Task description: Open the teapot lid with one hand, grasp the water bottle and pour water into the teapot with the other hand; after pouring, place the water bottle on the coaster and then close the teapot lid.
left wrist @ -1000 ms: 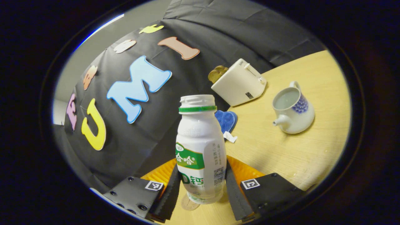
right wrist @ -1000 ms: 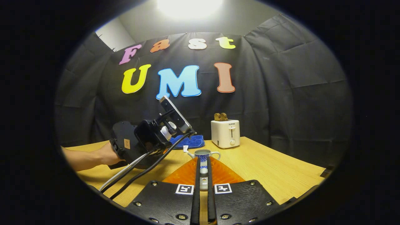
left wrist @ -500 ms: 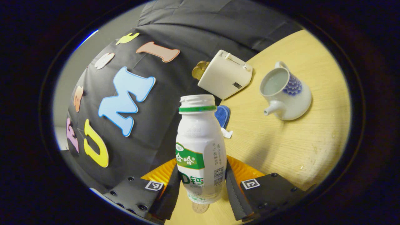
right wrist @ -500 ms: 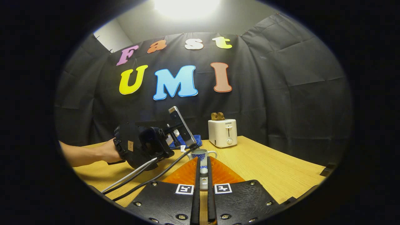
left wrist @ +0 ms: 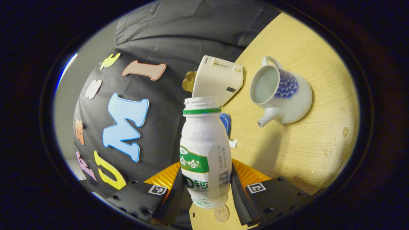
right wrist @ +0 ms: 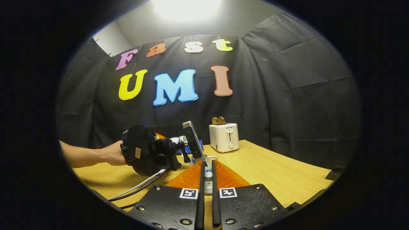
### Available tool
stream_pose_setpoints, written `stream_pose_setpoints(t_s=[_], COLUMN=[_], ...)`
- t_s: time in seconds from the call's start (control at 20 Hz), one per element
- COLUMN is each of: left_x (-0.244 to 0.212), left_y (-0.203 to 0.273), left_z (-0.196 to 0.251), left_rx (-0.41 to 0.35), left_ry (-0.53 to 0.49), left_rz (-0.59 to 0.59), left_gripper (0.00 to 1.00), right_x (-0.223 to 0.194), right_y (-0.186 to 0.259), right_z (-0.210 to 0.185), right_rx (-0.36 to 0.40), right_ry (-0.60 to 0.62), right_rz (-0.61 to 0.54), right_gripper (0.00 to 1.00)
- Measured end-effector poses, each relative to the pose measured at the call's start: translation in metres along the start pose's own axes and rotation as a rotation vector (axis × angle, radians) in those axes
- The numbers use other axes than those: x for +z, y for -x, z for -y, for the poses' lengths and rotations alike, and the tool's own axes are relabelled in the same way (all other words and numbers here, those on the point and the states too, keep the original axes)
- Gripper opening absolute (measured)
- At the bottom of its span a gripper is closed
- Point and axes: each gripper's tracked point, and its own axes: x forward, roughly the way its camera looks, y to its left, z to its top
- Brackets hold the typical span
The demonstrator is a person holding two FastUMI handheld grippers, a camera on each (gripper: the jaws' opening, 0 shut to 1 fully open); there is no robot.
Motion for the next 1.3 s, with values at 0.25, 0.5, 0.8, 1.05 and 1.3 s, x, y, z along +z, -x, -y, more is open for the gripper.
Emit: stream_pose_setpoints(t_s=[0.25, 0.5, 0.8, 1.05, 1.3], left_x=[0.005, 0.009, 0.018, 0.022, 0.015], left_y=[-0.002, -0.002, -0.001, 0.003, -0.003], left_z=[0.002, 0.002, -0.003, 0.002, 0.005], left_rx=[0.006, 0.007, 0.022, 0.012, 0.01], left_ry=[-0.078, -0.131, -0.221, -0.249, -0.276], left_rz=[0.002, -0.007, -0.009, -0.001, -0.019], left_gripper=[0.81, 0.81, 0.81, 0.81, 0.79], right_x=[0.004, -0.001, 0.004, 0.008, 0.009], right_y=[0.002, 0.002, 0.005, 0.006, 0.006], right_z=[0.005, 0.003, 0.001, 0.0, -0.004], right_rx=[-0.012, 0.004, 0.024, 0.025, 0.037], right_ry=[-0.018, -0.028, -0.043, -0.034, -0.008], right_rz=[0.013, 0.002, 0.02, 0.024, 0.015], right_gripper=[0.1, 0.1, 0.1, 0.1, 0.1])
